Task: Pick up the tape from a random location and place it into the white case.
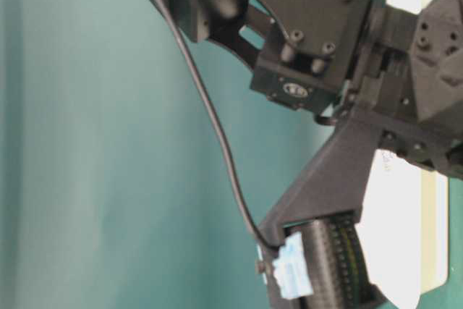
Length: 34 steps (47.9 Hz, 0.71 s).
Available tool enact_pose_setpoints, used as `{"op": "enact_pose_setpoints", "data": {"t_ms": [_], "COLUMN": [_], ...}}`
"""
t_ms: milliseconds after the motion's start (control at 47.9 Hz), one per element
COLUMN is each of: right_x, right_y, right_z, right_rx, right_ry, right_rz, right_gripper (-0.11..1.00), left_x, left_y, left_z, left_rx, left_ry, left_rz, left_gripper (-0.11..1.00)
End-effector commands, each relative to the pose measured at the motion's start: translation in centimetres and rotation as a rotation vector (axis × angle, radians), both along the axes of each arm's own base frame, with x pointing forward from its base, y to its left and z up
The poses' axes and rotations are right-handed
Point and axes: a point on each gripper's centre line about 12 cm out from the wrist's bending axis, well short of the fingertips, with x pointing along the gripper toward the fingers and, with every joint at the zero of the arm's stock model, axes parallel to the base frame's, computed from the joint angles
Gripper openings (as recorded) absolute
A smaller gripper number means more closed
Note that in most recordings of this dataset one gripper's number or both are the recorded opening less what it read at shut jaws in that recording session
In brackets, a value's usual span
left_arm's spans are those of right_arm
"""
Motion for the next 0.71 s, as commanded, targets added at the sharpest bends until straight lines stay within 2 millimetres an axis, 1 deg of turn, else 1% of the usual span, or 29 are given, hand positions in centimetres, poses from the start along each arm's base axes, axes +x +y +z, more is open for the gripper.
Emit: {"op": "enact_pose_setpoints", "data": {"t_ms": [0,63,125,584,688], "right_x": [0.3,0.3,0.3,0.3,0.0], "right_y": [0.0,0.0,0.0,-0.1,-0.2], "right_z": [2.2,2.7,3.0,3.1,4.1], "right_rx": [0.011,0.016,0.017,0.017,0.01], "right_ry": [-0.049,-0.061,-0.065,-0.064,-0.048], "right_rz": [-0.001,-0.002,-0.002,-0.005,-0.003], "right_gripper": [0.42,0.38,0.31,0.31,0.31], "left_x": [0.2,0.2,0.2,0.2,0.2], "left_y": [0.1,0.1,0.1,0.1,0.1], "left_z": [0.4,0.4,0.4,0.3,0.4], "left_rx": [0.001,0.001,0.001,0.001,-0.001], "left_ry": [-0.012,-0.011,-0.009,-0.008,-0.008], "left_rz": [0.005,0.005,0.005,0.005,0.005], "left_gripper": [0.91,0.91,0.91,0.91,0.91]}}
